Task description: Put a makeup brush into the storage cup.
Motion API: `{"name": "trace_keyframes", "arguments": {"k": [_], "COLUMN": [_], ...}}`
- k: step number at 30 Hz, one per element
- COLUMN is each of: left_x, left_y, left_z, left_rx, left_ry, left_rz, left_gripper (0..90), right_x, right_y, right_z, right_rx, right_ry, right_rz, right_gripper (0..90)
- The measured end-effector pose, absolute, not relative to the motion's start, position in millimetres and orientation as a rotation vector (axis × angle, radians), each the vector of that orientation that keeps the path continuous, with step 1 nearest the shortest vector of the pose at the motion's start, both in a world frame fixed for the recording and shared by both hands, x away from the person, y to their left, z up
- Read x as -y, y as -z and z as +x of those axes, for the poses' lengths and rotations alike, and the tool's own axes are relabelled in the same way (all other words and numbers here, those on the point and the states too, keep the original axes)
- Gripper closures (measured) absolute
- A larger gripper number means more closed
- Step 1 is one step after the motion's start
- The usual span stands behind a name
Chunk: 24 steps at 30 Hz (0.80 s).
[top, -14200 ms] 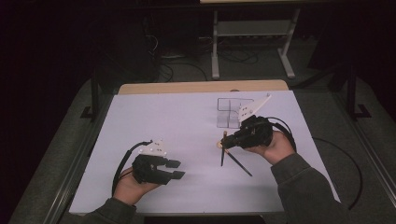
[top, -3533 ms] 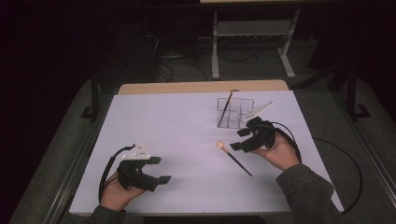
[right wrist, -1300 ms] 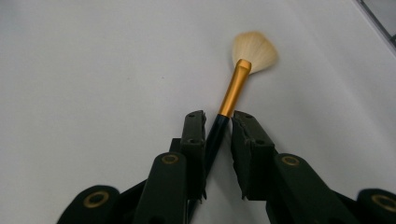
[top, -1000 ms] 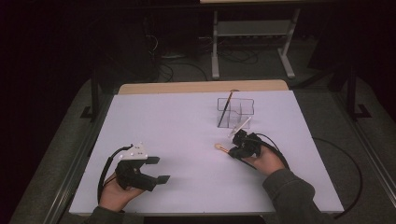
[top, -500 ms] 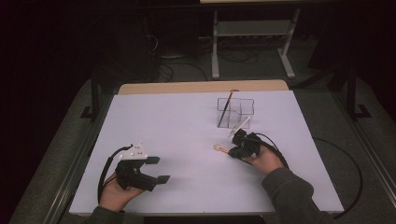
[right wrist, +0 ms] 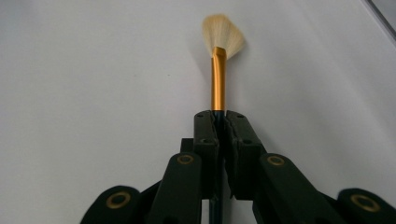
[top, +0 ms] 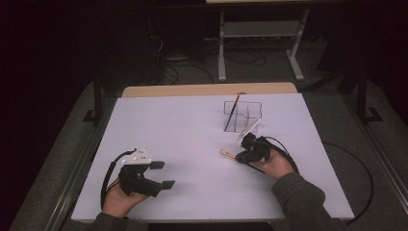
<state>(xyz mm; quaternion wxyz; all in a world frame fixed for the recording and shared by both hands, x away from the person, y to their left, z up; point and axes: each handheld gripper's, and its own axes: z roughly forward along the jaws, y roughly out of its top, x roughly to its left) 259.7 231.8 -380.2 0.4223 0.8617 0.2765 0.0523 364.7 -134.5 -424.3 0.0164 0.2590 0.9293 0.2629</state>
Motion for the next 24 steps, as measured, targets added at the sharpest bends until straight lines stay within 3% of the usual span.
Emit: {"name": "trace_keyframes", "arguments": {"k": [24], "left_x": [-226], "left_y": [381], "left_z": [260], "left_rx": [-0.679], "left_ry": [-0.100], "left_rz": [2.156], "left_gripper": [22.2], "right_x": [136], "right_y": [411], "right_z": [351], "right_rx": [-2.891], "right_ry": [-0.906], "right_rz": [0.733], "right_gripper": [82.9]}}
